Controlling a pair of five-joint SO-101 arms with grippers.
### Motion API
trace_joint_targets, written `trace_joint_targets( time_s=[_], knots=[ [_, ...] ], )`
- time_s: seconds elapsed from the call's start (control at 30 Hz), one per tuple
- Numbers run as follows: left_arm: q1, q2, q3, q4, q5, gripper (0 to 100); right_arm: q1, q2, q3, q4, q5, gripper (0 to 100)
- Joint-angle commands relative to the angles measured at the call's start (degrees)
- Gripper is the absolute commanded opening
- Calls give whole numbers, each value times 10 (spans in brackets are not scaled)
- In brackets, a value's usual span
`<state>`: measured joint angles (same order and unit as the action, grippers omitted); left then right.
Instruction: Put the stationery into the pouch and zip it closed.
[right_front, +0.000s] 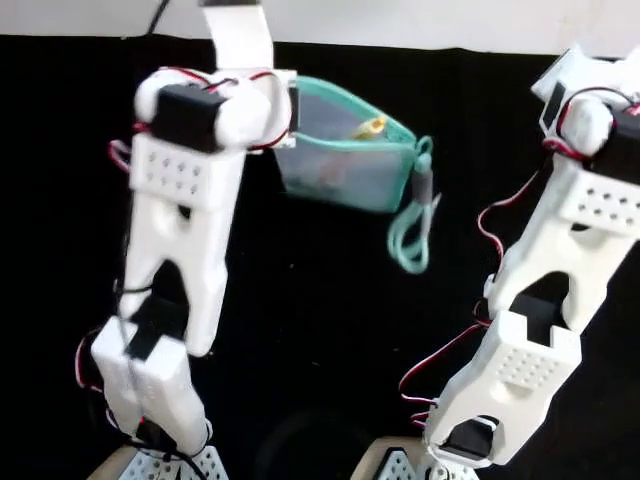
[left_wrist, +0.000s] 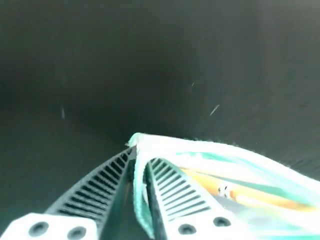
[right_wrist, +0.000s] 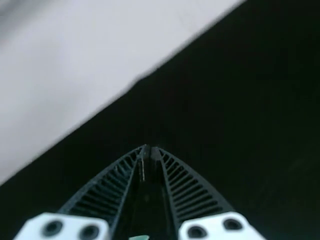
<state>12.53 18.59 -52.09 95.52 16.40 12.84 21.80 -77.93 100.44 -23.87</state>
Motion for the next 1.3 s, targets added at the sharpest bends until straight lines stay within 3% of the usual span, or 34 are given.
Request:
trace_joint_targets(
  time_s=[0.0, 1.0, 1.27],
  knots=[
    [5, 44, 44, -25, 0, 7, 1, -29, 15, 7, 8, 5],
    [9, 64, 20, -23, -4, 7, -35, -29, 19, 7, 9, 5],
    [9, 64, 20, -23, -4, 7, -117, -47, 65, 8, 9, 5]
  ],
)
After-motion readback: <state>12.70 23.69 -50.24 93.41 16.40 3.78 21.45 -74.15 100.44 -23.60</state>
